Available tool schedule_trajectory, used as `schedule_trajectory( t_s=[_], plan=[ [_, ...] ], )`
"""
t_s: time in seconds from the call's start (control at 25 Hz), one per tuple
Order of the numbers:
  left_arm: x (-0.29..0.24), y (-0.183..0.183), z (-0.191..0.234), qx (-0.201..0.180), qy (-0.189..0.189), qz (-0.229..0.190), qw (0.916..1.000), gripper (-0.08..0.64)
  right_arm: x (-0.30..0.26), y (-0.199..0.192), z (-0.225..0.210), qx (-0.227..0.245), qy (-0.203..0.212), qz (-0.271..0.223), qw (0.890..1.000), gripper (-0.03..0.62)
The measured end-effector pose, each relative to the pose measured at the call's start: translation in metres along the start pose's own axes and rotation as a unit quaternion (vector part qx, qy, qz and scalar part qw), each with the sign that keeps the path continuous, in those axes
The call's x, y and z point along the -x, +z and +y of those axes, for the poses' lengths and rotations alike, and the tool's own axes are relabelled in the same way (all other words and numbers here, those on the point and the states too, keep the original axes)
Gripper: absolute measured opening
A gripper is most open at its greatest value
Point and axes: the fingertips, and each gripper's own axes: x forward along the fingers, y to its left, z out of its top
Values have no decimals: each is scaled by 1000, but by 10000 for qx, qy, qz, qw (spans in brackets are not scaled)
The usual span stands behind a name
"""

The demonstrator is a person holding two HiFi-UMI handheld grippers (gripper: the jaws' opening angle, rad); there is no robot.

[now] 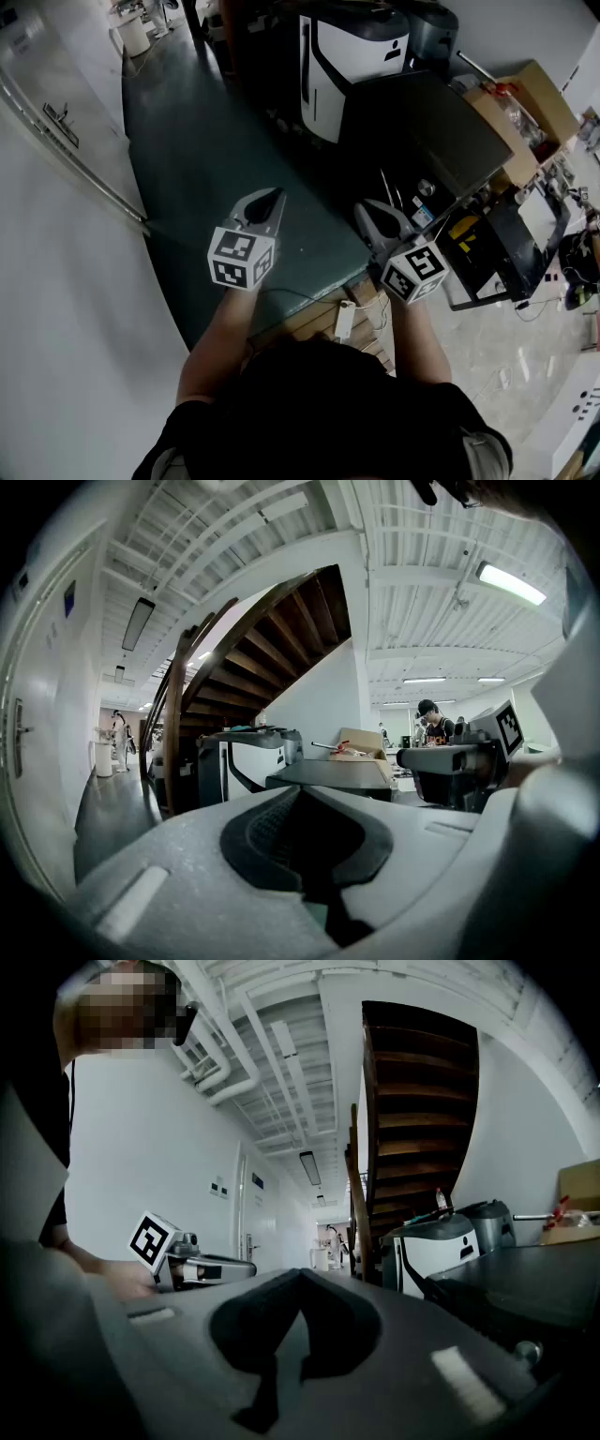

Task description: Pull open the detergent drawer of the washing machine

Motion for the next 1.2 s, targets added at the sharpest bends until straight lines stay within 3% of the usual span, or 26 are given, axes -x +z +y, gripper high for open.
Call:
schedule_trajectory(
  t_s=[0.48,0.72,1.2],
  plan=[
    [-27,-7,-23,21,-51,70,10000,11,24,-9,-34,-161,-121,-12,9998,0],
    [-46,-15,-41,52,-66,172,9998,11,41,-17,-48,-548,203,1,9983,2],
    [-72,-21,-41,216,-86,207,9995,11,29,-53,-55,-664,453,667,9945,2]
  ],
)
